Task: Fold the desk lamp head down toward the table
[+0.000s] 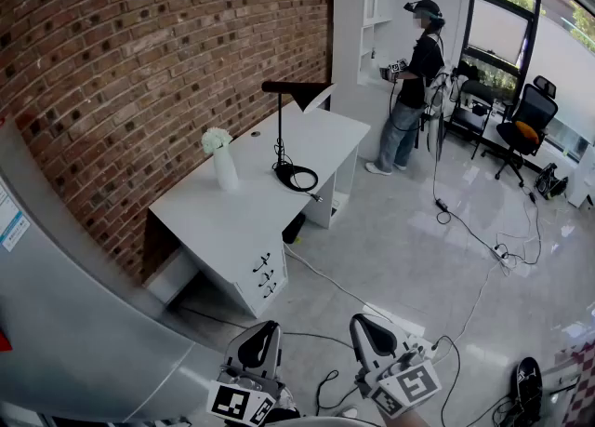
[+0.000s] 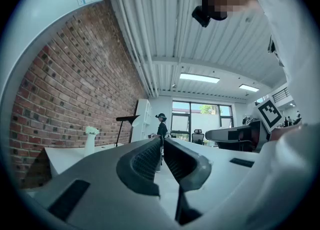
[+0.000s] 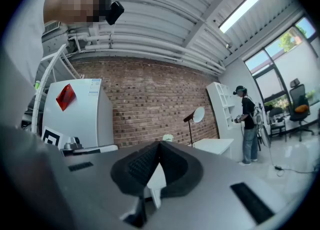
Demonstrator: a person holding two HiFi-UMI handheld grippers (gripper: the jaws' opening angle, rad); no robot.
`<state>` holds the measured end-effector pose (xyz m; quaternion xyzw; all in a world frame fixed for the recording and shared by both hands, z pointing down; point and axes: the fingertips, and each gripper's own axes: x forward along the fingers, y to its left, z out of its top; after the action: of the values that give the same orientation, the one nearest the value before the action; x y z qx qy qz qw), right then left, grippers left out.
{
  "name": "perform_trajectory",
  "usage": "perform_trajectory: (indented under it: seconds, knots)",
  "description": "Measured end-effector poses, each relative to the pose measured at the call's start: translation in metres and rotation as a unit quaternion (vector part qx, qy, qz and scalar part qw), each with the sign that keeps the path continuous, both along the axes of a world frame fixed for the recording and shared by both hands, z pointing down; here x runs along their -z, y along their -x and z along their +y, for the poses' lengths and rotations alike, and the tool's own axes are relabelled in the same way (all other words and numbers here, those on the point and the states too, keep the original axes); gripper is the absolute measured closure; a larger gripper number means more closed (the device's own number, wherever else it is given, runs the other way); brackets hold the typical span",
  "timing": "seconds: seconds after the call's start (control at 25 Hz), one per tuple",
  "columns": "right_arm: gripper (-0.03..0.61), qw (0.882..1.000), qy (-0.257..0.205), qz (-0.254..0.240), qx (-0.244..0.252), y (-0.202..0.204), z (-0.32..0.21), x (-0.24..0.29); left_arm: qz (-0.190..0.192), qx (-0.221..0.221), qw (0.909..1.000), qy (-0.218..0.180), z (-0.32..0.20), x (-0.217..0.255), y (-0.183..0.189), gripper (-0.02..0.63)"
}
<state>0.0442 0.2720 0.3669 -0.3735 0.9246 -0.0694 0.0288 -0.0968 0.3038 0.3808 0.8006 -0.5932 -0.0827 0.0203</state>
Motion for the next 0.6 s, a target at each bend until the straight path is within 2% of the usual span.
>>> perform_trajectory:
  seconds: [0.12,0.28,0.6]
  knots:
    - [0.561,1.000,0.001,0.000,0.001,-0.001,0.003,-0.001,-0.012,0.001,0.9999,-0.002,0.003,-0.001,-0.002,0.588]
    - [0.560,1.000,-0.003,-0.011,0.000,-0.004,0.004,0.002,-0.060,0.002,0.9980,-0.019,0.006,0.004,-0.007,0.588]
    - [0.560,1.000,-0.007,-0.017,0.001,-0.005,0.006,0.005,-0.066,0.014,0.9974,-0.026,0.006,0.010,-0.001,0.588]
